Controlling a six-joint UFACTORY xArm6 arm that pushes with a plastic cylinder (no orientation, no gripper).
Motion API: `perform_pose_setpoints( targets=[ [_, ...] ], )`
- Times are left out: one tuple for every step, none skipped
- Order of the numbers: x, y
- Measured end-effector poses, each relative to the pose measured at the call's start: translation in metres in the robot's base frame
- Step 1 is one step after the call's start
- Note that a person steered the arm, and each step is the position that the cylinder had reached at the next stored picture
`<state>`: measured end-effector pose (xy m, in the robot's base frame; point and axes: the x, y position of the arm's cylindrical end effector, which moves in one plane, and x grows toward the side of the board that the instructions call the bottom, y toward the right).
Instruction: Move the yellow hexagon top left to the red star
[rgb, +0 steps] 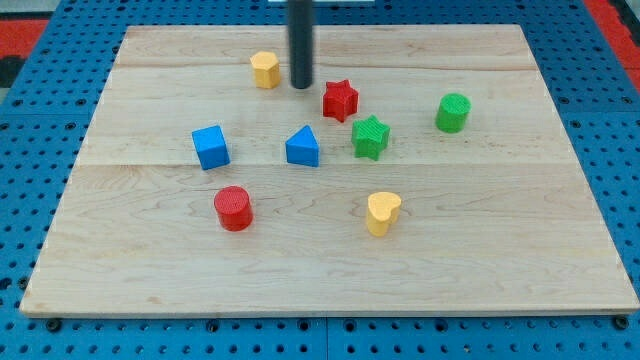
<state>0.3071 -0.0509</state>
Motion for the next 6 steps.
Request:
perform_pose_setpoints(
  targets=[
    [0.003, -0.043],
    [-0.005, -0.067],
    [-0.010, -0.118],
    [-0.014, -0.146],
    [-0.016, -0.053],
    [-0.022, -0.076]
  ],
)
